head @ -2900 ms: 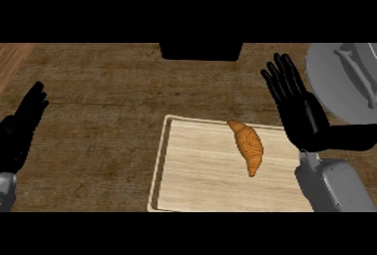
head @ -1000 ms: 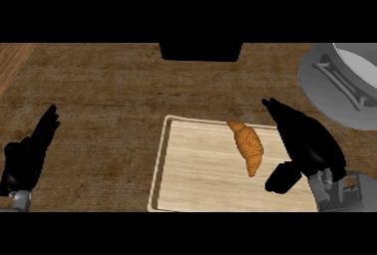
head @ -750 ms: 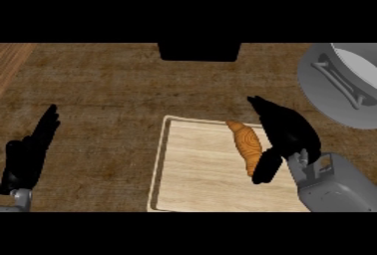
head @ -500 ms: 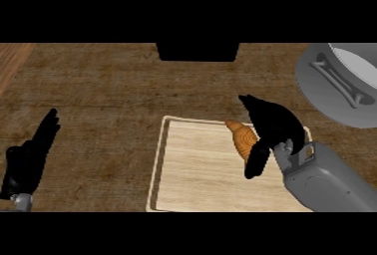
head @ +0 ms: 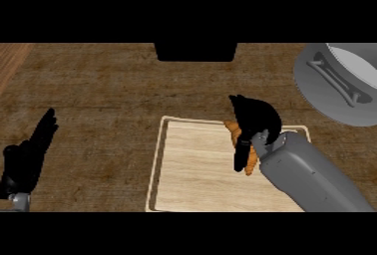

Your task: Pick the croissant from the tray and place it in the pot

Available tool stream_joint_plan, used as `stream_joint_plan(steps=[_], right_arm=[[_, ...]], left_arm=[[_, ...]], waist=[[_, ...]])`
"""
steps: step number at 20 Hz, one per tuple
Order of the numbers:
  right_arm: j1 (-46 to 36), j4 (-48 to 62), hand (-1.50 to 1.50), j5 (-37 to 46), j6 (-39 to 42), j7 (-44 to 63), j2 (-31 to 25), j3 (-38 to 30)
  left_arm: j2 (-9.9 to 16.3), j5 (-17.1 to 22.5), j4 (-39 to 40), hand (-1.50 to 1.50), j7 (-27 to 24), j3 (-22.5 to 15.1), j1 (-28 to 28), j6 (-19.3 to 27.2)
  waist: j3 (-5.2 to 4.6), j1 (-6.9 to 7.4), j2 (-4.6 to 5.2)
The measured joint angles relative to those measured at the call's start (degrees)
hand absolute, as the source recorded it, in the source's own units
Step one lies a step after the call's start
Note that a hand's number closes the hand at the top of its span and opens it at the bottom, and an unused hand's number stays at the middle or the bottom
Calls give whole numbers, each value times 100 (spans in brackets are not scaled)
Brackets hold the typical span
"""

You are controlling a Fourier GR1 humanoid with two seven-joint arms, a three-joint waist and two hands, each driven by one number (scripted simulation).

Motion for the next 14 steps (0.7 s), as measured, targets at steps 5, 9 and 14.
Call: stream_joint_plan(steps=[5,9,14], right_arm=[[-50,380,-150,99,74,-9,203,-23],[-68,745,-150,308,117,-141,303,-60],[-79,1081,-150,606,142,-262,508,-148]], left_arm=[[-75,-91,-60,0,12,10,31,9],[-79,-90,19,0,-4,110,-16,-77],[-142,-145,93,0,-78,206,-17,-145]], waist=[[3,-13,-4],[3,-17,0],[5,-20,1]])
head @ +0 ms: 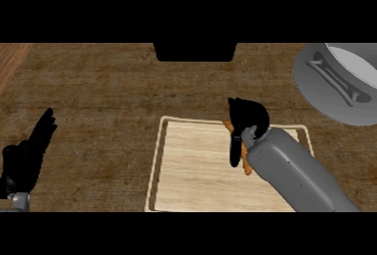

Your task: Pick the croissant from the tray and place it in the pot

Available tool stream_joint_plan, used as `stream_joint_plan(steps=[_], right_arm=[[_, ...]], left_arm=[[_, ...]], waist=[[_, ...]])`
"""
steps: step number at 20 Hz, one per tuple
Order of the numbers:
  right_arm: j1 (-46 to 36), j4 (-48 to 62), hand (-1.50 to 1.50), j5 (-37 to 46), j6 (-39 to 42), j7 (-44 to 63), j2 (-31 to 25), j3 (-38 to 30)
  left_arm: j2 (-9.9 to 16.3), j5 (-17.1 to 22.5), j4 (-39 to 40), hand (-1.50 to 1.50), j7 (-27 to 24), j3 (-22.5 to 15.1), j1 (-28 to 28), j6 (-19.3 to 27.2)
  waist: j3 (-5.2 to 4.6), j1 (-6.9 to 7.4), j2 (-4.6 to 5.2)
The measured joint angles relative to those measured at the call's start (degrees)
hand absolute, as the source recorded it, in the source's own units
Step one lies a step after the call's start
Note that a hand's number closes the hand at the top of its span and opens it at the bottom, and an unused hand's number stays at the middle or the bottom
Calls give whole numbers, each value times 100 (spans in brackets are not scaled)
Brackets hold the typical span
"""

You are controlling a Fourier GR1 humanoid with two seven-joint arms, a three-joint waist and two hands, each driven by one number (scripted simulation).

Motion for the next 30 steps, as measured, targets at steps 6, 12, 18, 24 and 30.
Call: stream_joint_plan(steps=[6,12,18,24,30], right_arm=[[201,126,-150,273,101,-213,-25,-196],[202,335,150,608,324,-542,131,-210],[289,366,150,1048,453,-773,294,-419],[302,410,150,1351,442,-870,452,-769],[-581,1501,150,1447,-675,-1101,259,-1921]], left_arm=[[-104,-143,-162,0,71,36,106,4],[-131,-172,-296,0,94,178,220,-154],[-297,-316,-263,0,199,284,116,-256],[-351,-416,-377,0,311,398,125,-393],[-462,-507,-357,0,245,296,25,-382]], waist=[[1,-11,-4],[-3,6,-10],[-6,-7,-16],[1,0,0],[7,148,72]])
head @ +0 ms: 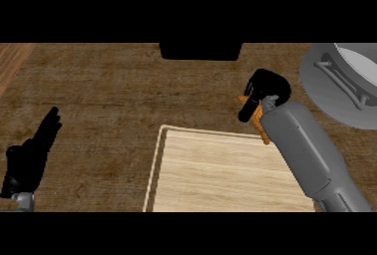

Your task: Pick the croissant from the tray and place it in the pot

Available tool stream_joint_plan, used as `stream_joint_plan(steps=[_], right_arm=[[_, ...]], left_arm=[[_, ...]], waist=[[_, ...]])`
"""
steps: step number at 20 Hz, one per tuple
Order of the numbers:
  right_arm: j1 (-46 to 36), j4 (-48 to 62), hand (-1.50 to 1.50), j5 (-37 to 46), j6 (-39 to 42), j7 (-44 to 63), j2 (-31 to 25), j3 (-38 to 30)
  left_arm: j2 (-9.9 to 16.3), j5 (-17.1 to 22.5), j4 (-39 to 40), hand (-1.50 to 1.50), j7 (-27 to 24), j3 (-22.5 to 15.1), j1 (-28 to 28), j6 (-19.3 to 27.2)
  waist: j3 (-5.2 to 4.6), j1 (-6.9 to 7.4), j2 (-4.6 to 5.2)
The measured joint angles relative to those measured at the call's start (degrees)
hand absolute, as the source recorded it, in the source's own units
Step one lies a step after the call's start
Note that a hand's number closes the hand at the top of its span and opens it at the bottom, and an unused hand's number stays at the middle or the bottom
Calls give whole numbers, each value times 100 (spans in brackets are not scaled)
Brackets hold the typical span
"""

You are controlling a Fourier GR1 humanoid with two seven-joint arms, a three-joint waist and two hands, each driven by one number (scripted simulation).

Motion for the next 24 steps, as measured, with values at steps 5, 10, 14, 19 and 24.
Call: stream_joint_plan(steps=[5,10,14,19,24], right_arm=[[-647,740,150,615,-891,-77,-251,-161],[-1321,877,150,1463,-1567,357,-484,18],[-1697,892,150,2039,-1972,627,-632,82],[-1849,880,150,2275,-2663,631,-771,-237],[-1927,914,150,2287,-3154,381,-1036,-653]], left_arm=[[-43,-63,1,0,85,-26,-107,15],[3,-32,116,0,42,59,-125,-62],[-21,-56,244,0,35,106,-200,-46],[-67,-113,122,0,105,101,-163,-23],[-85,-110,38,0,157,162,-100,-63]], waist=[[-2,6,-5],[-8,-19,-31],[-10,-69,-46],[-7,-88,-54],[-5,-100,-57]])
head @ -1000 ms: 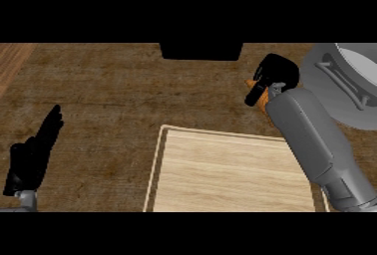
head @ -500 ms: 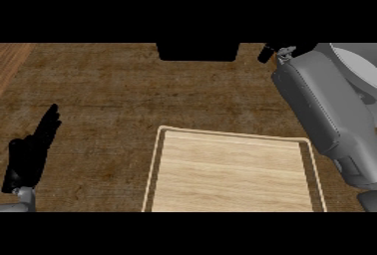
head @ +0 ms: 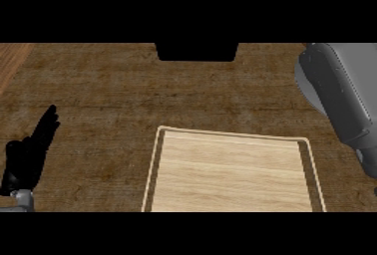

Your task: Pick the croissant from the tray and place it in the pot

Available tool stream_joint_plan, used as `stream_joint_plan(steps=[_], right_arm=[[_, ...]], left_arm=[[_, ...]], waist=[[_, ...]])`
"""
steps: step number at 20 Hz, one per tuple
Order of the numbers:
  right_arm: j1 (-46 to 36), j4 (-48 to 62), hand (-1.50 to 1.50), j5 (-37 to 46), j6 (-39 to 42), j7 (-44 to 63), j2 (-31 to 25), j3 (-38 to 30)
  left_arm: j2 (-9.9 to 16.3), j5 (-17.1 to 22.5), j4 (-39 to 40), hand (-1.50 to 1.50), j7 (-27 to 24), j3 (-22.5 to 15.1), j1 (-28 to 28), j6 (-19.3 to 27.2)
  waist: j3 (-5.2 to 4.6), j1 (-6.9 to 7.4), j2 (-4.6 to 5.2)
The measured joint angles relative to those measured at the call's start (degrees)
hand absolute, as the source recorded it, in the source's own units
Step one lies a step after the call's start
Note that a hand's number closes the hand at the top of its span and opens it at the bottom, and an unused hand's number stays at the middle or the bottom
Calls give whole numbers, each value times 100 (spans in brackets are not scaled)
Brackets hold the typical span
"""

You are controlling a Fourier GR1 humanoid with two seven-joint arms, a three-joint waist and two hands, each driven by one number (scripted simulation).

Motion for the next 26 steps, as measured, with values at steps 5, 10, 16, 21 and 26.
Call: stream_joint_plan(steps=[5,10,16,21,26], right_arm=[[65,307,150,-168,-505,-615,-420,-484],[-119,1081,150,-421,-822,-1461,-862,-970],[-251,2149,150,-659,-1164,-2461,-1334,-1438],[-285,2886,150,-793,-1303,-3149,-1699,-1720],[-213,3436,150,-732,-1341,-3539,-1954,-1781]], left_arm=[[22,-6,21,0,-3,79,-36,-90],[-61,-79,-8,0,-89,63,21,-104],[-101,-120,-22,0,-26,57,-79,-148],[-165,-180,-5,0,-15,-11,-182,-164],[-203,-207,5,0,-74,-51,-239,-195]], waist=[[2,-2,11],[2,49,29],[6,125,71],[12,220,116],[20,323,172]])
